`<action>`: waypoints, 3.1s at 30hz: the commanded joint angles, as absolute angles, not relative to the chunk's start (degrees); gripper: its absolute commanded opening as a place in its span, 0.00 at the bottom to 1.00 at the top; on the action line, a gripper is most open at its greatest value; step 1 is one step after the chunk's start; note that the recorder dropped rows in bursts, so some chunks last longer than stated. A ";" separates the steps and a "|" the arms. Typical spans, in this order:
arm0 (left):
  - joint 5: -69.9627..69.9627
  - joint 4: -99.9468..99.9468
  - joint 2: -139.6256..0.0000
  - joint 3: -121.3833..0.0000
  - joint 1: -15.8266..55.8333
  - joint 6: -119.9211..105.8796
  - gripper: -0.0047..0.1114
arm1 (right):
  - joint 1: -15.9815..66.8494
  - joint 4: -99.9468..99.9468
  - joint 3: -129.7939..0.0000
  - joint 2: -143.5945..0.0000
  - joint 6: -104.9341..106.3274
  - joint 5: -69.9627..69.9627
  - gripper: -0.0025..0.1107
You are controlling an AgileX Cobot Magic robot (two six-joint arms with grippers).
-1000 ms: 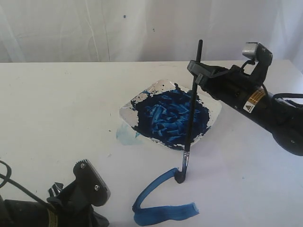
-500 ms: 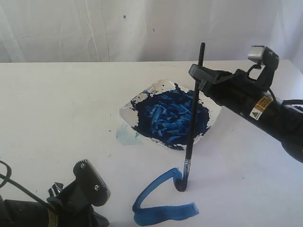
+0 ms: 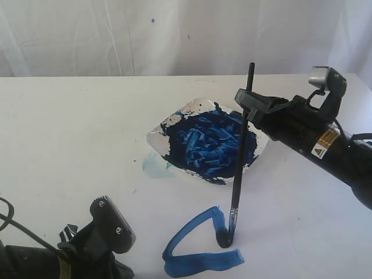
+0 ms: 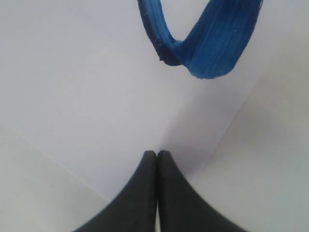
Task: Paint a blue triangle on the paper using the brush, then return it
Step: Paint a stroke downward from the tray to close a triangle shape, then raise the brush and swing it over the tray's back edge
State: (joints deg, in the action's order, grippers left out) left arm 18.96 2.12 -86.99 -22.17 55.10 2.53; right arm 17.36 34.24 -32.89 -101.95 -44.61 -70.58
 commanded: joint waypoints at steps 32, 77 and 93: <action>17.07 2.52 -87.27 -21.75 54.91 2.56 0.04 | 17.55 35.59 -25.09 -96.97 -43.34 -69.96 0.02; 17.07 2.52 -87.27 -21.75 54.91 2.56 0.04 | 17.55 15.02 -36.05 -90.86 -46.66 -69.29 0.02; 17.07 2.52 -87.27 -21.75 54.91 2.56 0.04 | 17.55 0.52 -45.72 -100.31 -55.48 -66.82 0.02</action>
